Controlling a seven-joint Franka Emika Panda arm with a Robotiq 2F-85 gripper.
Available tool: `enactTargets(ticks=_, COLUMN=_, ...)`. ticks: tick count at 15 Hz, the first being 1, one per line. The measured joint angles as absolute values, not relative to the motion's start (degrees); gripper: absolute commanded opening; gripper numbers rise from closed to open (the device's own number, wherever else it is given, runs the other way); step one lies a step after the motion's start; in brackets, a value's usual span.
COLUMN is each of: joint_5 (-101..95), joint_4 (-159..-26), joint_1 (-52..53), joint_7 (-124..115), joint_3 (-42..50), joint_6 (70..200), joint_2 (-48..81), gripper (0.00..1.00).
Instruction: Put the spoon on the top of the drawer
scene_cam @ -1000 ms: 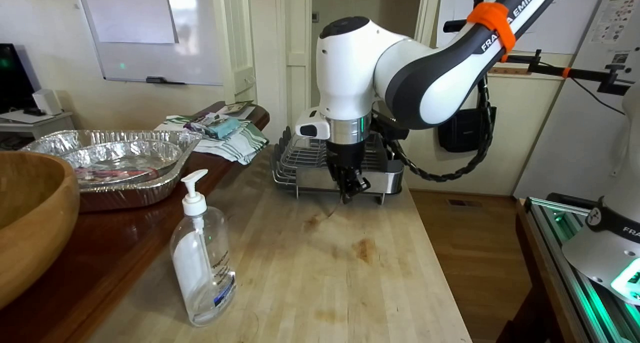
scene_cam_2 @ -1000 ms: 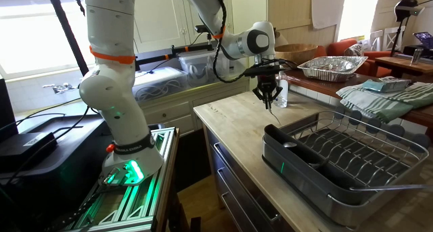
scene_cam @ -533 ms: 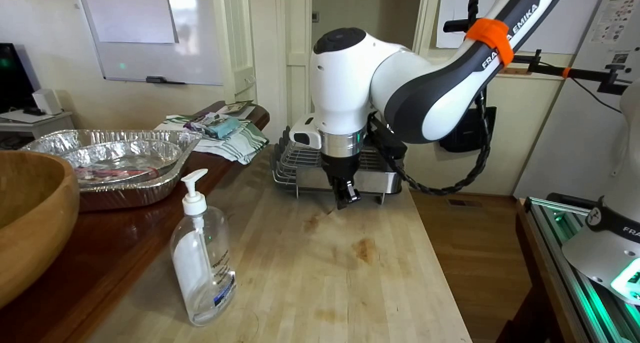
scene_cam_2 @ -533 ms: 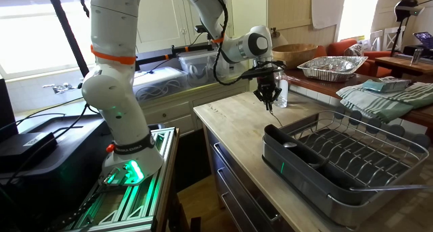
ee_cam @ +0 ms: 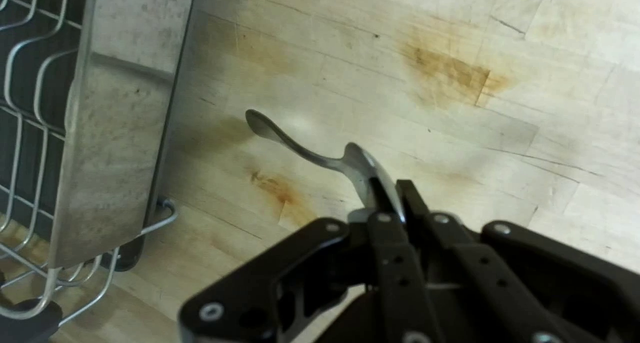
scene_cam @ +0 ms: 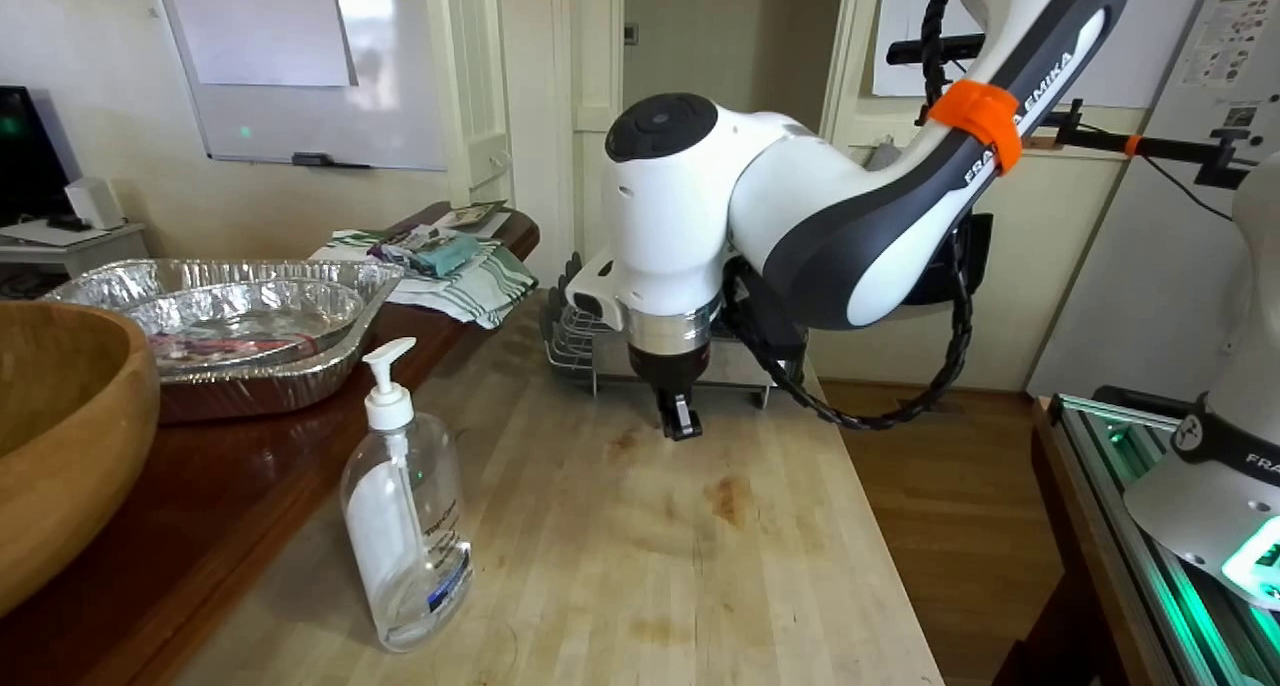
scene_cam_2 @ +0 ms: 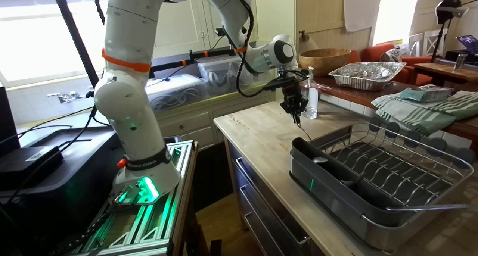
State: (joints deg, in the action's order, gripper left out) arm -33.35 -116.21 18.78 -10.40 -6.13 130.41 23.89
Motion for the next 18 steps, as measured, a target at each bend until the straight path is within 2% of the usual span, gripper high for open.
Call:
enactTargets(ticks=16, joint_5=-43.13, joint_4=-107.67, joint_1=21.92, joint_7=-21.26, joint_3=-4.49, joint_6=118.59, joint_2=34.00, gripper=0.02)
enactTargets(ticks=17, joint_5=-43.50, joint_4=-107.14, joint_1=21.94, joint_7=-21.42, joint_3=-4.48, joint_6=117.87, joint_2=34.58, gripper=0.03)
enactTargets(ticks=18, joint_5=-43.82, joint_4=-106.55, joint_1=21.98, joint_7=-21.48, joint_3=-4.48, joint_6=117.18, joint_2=35.17, gripper=0.11)
